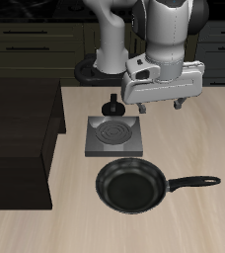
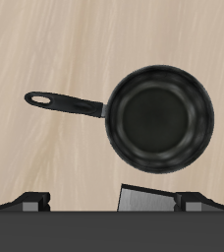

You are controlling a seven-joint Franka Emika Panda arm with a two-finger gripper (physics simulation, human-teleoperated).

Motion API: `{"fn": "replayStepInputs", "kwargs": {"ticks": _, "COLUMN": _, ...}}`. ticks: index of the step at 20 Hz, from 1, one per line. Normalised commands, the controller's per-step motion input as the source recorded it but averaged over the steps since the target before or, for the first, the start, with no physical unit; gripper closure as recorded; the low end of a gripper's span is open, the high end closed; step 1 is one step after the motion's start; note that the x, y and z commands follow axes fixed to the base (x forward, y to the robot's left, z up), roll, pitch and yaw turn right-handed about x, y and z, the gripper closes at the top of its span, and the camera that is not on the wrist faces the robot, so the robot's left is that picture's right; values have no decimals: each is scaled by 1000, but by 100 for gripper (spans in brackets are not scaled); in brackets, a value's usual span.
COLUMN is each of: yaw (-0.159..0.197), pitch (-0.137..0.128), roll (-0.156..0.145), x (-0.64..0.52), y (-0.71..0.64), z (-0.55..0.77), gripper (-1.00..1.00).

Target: Place the frypan on top of the shelf

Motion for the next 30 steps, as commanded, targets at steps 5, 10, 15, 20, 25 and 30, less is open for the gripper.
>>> {"fn": "replayStepInputs", "kwargs": {"ticks": 5, "yaw": 39, "pitch": 8, "roll": -17, "x": 112, "y": -57, "z": -241, "gripper": -100}}
{"fn": "replayStepInputs", "kwargs": {"ticks": 10, "yaw": 5, "pitch": 6, "roll": 13, "x": 97, "y": 25, "z": -182, "gripper": -100}}
{"fn": "replayStepInputs", "kwargs": {"ticks": 15, "yaw": -7, "pitch": -9, "roll": 8, "x": 76, "y": 64, "z": -129, "gripper": -100}}
{"fn": "replayStepInputs", "kwargs": {"ticks": 20, "yaw": -7, "pitch": -8, "roll": 18, "x": 43, "y": 80, "z": -114, "gripper": -100}}
{"fn": "replayStepInputs", "kwargs": {"ticks": 25, "yaw": 11, "pitch": -4, "roll": 6, "x": 14, "y": 71, "z": -146, "gripper": -100}}
{"fn": "replayStepInputs", "kwargs": {"ticks": 30, "yaw": 23, "pitch": 14, "roll": 3, "x": -26, "y": -14, "z": -405, "gripper": -100}}
